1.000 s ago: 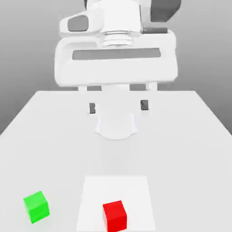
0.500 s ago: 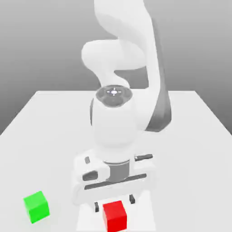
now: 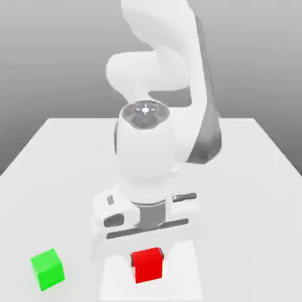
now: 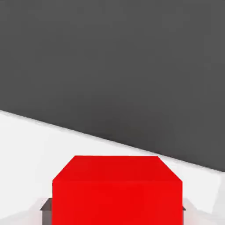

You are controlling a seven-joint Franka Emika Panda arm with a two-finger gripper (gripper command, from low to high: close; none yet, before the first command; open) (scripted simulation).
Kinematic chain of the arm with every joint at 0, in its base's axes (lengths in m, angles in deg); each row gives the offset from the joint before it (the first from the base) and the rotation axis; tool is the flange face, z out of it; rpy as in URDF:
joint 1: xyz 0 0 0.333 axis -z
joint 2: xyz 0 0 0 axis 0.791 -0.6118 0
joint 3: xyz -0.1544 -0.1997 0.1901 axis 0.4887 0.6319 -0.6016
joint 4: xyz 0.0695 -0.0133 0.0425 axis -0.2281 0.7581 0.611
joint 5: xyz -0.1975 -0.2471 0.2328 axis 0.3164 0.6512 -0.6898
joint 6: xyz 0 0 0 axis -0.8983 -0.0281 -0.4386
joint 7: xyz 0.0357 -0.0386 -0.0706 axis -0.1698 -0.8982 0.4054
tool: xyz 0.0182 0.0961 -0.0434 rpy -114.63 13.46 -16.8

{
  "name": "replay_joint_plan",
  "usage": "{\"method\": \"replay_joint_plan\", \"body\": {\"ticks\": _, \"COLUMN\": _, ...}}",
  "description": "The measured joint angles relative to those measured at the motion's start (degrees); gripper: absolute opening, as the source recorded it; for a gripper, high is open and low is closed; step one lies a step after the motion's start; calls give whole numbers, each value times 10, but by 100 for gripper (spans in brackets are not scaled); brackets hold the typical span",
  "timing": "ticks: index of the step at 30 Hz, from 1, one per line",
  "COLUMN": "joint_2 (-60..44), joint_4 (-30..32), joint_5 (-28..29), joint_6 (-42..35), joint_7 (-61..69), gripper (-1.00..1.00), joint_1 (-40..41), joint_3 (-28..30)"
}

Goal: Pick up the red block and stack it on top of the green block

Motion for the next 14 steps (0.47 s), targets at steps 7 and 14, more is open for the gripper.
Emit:
{"method": "replay_joint_plan", "body": {"ticks": 7, "joint_2": 10, "joint_4": -10, "joint_5": -28, "joint_6": -23, "joint_7": 49, "gripper": -100, "joint_1": 93, "joint_3": 77}}
{"method": "replay_joint_plan", "body": {"ticks": 14, "joint_2": -59, "joint_4": -15, "joint_5": -71, "joint_6": 39, "joint_7": 82, "gripper": 100, "joint_1": 116, "joint_3": 56}}
